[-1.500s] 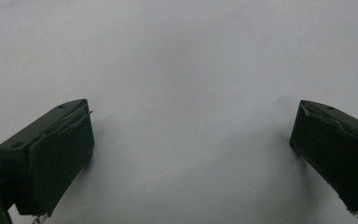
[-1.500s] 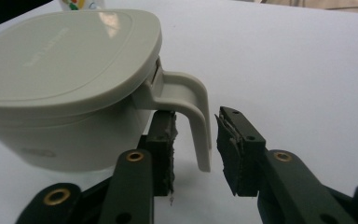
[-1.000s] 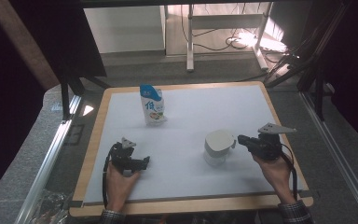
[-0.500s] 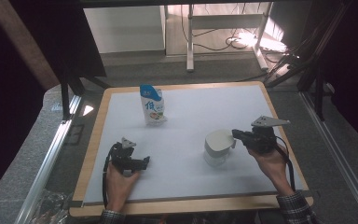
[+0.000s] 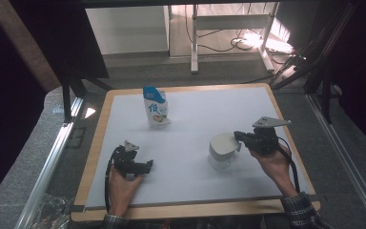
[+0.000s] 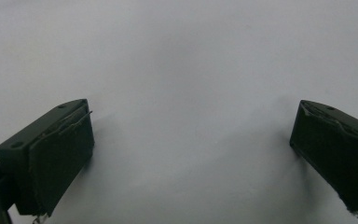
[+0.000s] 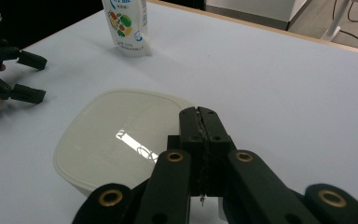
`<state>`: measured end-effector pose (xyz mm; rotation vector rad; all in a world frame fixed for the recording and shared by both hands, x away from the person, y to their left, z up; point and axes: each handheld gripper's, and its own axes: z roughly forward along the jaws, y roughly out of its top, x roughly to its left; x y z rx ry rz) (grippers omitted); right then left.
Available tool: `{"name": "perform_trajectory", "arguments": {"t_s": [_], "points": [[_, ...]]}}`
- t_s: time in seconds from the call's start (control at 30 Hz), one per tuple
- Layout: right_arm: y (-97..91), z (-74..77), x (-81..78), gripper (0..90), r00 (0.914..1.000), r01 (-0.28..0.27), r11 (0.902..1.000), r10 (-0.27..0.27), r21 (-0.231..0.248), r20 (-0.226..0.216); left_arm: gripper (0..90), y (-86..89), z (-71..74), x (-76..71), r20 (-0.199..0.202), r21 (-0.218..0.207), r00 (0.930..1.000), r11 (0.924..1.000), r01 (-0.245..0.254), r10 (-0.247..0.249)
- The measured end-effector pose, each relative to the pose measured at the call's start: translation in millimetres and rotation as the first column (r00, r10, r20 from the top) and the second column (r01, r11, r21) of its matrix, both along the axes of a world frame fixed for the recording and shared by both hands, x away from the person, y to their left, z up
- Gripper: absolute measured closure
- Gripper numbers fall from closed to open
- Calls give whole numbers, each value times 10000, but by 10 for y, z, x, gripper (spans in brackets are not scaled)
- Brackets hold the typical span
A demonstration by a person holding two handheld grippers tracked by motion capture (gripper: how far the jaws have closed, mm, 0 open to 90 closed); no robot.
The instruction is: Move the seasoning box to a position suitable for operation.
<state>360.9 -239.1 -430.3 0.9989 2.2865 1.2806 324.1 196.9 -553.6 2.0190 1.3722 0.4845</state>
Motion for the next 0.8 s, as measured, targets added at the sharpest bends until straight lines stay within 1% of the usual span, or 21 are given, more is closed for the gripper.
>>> {"name": "perform_trajectory", "arguments": {"t_s": [0.8], "points": [[-17,-18,11,897,10000,73,10000,-73,-39,63,0,0,0,0,6,3,10000,10000,1,-1]]}}
